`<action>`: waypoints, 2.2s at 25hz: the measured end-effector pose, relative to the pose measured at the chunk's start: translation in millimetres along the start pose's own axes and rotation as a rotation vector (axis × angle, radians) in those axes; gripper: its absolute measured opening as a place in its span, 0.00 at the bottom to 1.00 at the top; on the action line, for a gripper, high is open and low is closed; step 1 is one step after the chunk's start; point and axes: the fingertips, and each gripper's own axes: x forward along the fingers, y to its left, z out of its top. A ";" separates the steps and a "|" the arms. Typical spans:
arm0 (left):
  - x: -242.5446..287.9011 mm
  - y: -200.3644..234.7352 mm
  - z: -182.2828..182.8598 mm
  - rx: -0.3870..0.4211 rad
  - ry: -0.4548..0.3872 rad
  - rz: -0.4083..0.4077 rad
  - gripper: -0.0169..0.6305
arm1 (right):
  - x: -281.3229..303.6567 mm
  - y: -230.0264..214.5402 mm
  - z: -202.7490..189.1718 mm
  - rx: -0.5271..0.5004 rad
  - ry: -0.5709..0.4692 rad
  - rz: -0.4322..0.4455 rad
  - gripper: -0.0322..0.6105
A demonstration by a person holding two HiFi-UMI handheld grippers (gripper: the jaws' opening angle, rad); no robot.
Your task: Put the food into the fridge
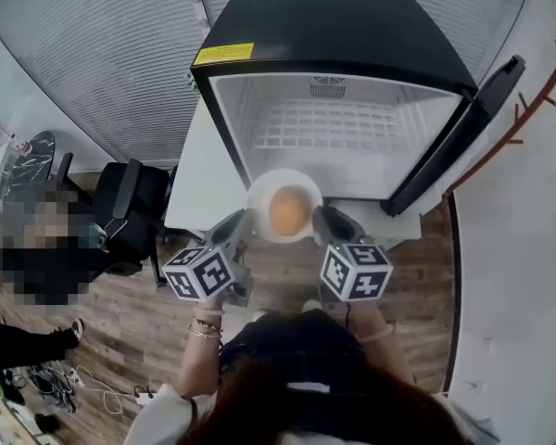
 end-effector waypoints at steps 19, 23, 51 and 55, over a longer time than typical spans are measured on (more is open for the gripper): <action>45.5 -32.7 -7.9 -0.015 0.003 -0.006 0.08 | -4.9 -51.7 25.3 -0.008 -0.007 -0.014 0.12; 63.7 -30.7 -3.1 -0.002 0.009 -0.025 0.08 | 3.6 -62.3 30.4 -0.006 -0.018 -0.034 0.12; 136.3 -40.2 43.0 0.029 0.020 -0.072 0.08 | 38.1 -101.9 81.3 0.013 -0.073 -0.094 0.12; 141.9 -40.7 46.2 0.014 0.014 -0.080 0.08 | 38.7 -103.8 87.2 0.012 -0.084 -0.096 0.12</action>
